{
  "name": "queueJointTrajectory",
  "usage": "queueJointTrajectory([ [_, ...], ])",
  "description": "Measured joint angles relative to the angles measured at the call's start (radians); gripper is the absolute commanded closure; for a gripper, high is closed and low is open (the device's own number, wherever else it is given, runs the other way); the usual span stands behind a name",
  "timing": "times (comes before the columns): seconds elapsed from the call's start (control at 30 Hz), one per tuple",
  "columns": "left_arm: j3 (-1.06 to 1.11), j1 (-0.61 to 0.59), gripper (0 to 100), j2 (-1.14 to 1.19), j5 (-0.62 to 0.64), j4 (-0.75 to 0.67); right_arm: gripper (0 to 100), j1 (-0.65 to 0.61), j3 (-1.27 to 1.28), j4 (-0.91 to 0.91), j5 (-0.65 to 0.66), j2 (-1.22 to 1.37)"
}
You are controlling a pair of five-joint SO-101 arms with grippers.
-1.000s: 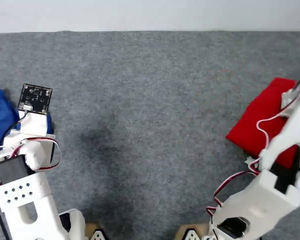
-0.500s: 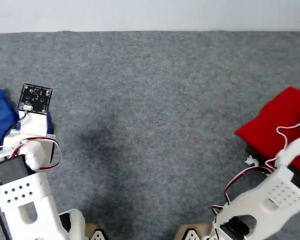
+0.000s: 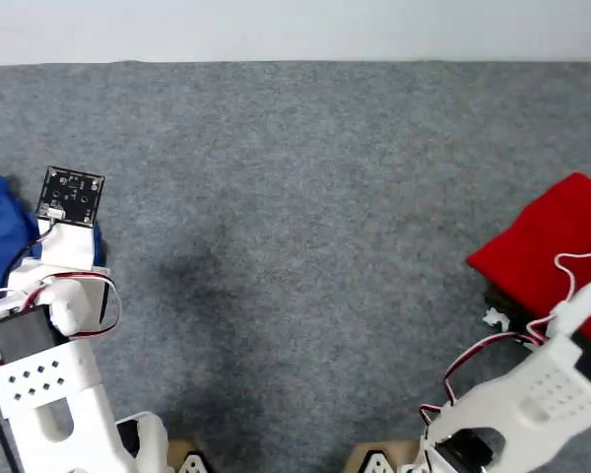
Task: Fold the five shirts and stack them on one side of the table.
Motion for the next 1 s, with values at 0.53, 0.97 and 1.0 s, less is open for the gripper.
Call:
queueJointTrajectory([
  [0.53, 0.0, 0.0, 99, 0.0, 0.0, 0.0, 98.8, 0.018, -0.018, -0.35, -0.068, 0.138],
  [0.97, 0.0, 0.0, 99, 0.0, 0.0, 0.025, 98.8, 0.08, -0.018, -0.545, -0.071, 0.299],
  [1.0, 0.0, 0.0, 99, 0.0, 0.0, 0.034, 98.8, 0.074, -0.018, -0.52, -0.071, 0.269],
])
